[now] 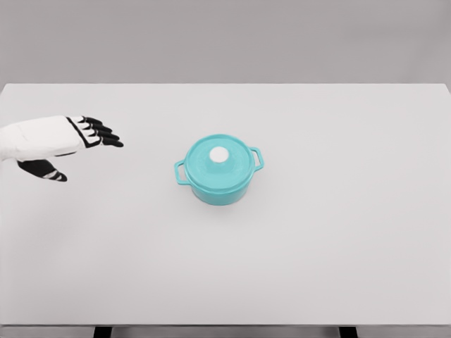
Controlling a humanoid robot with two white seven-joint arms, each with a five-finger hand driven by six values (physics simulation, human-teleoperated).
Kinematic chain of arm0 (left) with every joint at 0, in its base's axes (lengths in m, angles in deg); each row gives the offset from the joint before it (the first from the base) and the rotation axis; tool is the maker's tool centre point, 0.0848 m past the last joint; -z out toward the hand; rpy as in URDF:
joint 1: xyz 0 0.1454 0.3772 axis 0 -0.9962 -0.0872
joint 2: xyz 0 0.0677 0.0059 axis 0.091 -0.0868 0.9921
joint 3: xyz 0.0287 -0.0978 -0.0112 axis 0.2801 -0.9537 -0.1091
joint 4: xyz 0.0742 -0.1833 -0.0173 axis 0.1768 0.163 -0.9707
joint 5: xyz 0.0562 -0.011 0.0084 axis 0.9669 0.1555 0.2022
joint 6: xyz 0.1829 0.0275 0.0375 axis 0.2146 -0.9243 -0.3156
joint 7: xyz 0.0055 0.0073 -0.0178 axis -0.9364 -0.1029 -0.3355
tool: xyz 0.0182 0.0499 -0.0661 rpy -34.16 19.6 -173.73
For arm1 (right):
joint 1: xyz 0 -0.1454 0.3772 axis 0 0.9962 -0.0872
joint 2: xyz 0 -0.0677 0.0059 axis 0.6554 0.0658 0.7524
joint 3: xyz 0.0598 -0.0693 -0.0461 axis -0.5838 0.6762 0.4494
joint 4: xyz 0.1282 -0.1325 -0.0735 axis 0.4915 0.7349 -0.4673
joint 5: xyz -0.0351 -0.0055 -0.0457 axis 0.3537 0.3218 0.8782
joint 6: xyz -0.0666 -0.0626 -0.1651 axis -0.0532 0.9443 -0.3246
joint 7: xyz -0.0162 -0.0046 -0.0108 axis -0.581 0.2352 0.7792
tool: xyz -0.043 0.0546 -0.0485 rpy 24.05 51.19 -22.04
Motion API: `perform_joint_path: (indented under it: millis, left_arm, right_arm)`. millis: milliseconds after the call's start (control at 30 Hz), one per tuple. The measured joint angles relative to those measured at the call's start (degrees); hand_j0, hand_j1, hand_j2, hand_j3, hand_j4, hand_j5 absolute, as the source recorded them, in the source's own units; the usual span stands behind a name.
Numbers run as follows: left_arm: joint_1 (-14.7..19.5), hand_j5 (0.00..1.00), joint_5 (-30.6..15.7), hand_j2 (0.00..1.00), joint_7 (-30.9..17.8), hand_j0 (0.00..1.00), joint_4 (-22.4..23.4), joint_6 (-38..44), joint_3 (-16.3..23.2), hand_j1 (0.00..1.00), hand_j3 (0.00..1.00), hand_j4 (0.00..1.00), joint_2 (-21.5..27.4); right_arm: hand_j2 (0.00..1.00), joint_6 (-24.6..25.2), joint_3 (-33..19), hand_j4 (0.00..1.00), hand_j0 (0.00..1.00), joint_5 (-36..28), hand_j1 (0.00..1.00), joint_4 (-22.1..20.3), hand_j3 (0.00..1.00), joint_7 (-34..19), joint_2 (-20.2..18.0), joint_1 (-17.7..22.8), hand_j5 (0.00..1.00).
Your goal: Open the lid of the pot with left arm
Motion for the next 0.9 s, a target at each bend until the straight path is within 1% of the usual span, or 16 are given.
perform_joint_path:
  millis: [133, 200, 267, 300, 333, 367, 433, 467, 533, 600, 667, 767, 800, 900]
  left_arm:
    - [0.3, 1.0, 0.0, 1.0, -0.1, 1.0, -0.4, -0.1, 0.0, 1.0, 1.0, 1.0, -0.1]
    - [-0.6, 1.0, -2.0, 1.0, -0.1, 1.0, 0.0, -0.1, -2.1, 1.0, 1.0, 1.0, -0.6]
    - [-0.4, 1.0, -4.2, 1.0, -0.1, 1.0, 1.3, -0.1, -4.1, 1.0, 1.0, 1.0, -1.0]
    - [0.4, 1.0, -4.2, 1.0, -0.1, 1.0, 1.7, -0.1, -4.7, 1.0, 1.0, 1.0, -1.1]
    - [3.0, 1.0, -3.0, 1.0, -0.1, 1.0, 2.0, -0.1, -5.2, 1.0, 1.0, 1.0, -1.7]
    - [5.8, 1.0, -0.5, 1.0, -0.1, 1.0, 2.4, 0.0, -5.6, 1.0, 1.0, 1.0, -3.4]
    - [6.7, 1.0, 5.9, 1.0, -0.1, 1.0, 3.7, 0.0, -6.0, 1.0, 1.0, 1.0, -9.3]
    - [7.2, 1.0, 8.2, 1.0, -0.1, 1.0, 4.6, -0.1, -6.2, 1.0, 1.0, 1.0, -11.6]
    - [8.2, 1.0, 11.3, 1.0, -0.1, 1.0, 5.9, -0.1, -6.3, 1.0, 1.0, 1.0, -15.5]
    - [8.4, 1.0, 15.3, 1.0, -0.1, 1.0, 6.8, -0.1, -6.2, 1.0, 1.0, 1.0, -20.9]
    - [8.8, 1.0, 18.7, 1.0, -0.1, 1.0, 7.1, -0.1, -5.2, 1.0, 1.0, 1.0, -25.3]
    - [9.0, 1.0, 21.0, 1.0, -0.1, 1.0, 6.2, -0.1, -2.3, 1.0, 1.0, 1.0, -29.4]
    - [8.5, 1.0, 21.3, 1.0, -0.1, 1.0, 4.9, -0.1, -1.4, 1.0, 1.0, 1.0, -30.2]
    - [8.7, 1.0, 21.3, 1.0, -0.1, 1.0, 1.0, -0.1, 1.7, 1.0, 1.0, 1.0, -31.5]
  right_arm:
    - [1.0, 0.0, 0.1, 1.0, 1.0, -0.1, 1.0, 0.0, 1.0, 0.0, 0.0, 0.0, 1.0]
    - [1.0, 0.0, 0.1, 1.0, 1.0, -0.1, 1.0, 0.0, 1.0, 0.0, 0.0, 0.0, 1.0]
    - [1.0, 0.0, 0.1, 1.0, 1.0, -0.1, 1.0, 0.0, 1.0, -0.1, 0.0, 0.0, 1.0]
    - [1.0, 0.0, 0.1, 1.0, 1.0, -0.1, 1.0, 0.0, 1.0, -0.1, 0.0, 0.0, 1.0]
    - [1.0, 0.0, 0.1, 1.0, 1.0, -0.1, 1.0, 0.0, 1.0, -0.1, 0.0, 0.0, 1.0]
    - [1.0, 0.0, 0.1, 1.0, 1.0, -0.1, 1.0, 0.0, 1.0, -0.1, 0.0, 0.0, 1.0]
    - [1.0, 0.0, 0.2, 1.0, 1.0, -0.1, 1.0, 0.0, 1.0, -0.1, 0.0, 0.0, 1.0]
    - [1.0, 0.0, 0.2, 1.0, 1.0, -0.1, 1.0, 0.0, 1.0, -0.1, 0.0, 0.0, 1.0]
    - [1.0, 0.0, 0.1, 1.0, 1.0, -0.1, 1.0, 0.0, 1.0, -0.1, 0.0, 0.0, 1.0]
    - [1.0, 0.0, 0.2, 1.0, 1.0, -0.1, 1.0, 0.0, 1.0, -0.1, 0.0, 0.0, 1.0]
    - [1.0, 0.0, 0.2, 1.0, 1.0, -0.1, 1.0, 0.0, 1.0, -0.1, 0.0, 0.0, 1.0]
    - [1.0, 0.0, 0.2, 1.0, 1.0, -0.1, 1.0, 0.0, 1.0, -0.1, 0.0, 0.0, 1.0]
    - [1.0, 0.0, 0.2, 1.0, 1.0, -0.1, 1.0, 0.0, 1.0, -0.1, 0.0, 0.0, 1.0]
    - [1.0, 0.0, 0.2, 1.0, 1.0, -0.1, 1.0, 0.0, 1.0, -0.1, 0.0, 0.0, 1.0]
